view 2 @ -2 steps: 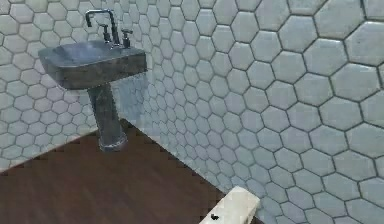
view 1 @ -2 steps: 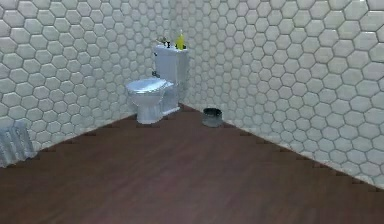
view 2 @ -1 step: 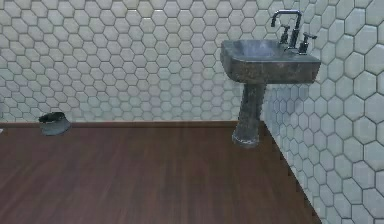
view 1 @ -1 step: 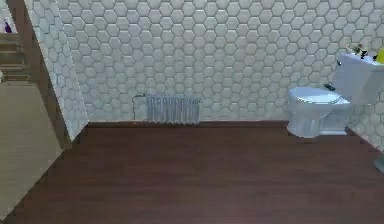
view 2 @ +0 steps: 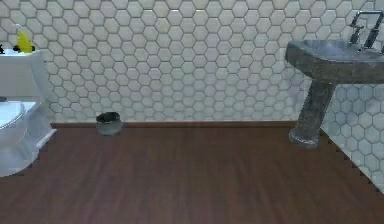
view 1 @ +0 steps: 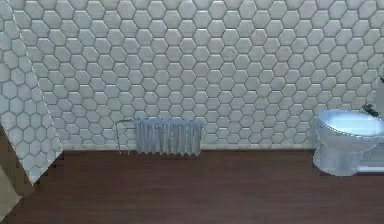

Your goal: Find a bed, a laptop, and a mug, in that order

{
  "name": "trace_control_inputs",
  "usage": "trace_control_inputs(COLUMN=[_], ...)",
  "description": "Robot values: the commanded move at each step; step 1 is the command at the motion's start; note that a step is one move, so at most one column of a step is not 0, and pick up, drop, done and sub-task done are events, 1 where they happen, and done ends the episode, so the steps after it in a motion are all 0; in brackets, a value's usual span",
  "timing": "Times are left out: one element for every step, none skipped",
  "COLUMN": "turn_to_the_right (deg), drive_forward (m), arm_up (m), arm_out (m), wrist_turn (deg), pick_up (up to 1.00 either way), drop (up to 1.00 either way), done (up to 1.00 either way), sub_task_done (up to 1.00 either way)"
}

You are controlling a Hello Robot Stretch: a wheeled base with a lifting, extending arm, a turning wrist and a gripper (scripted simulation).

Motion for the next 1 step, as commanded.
trace_control_inputs(turn_to_the_right=[-45.0], drive_forward=[0.00], arm_up=[0.00], arm_out=[0.00], wrist_turn=[0.0], pick_up=[0.00], drop=[0.00], done=[0.00], sub_task_done=[0.00])
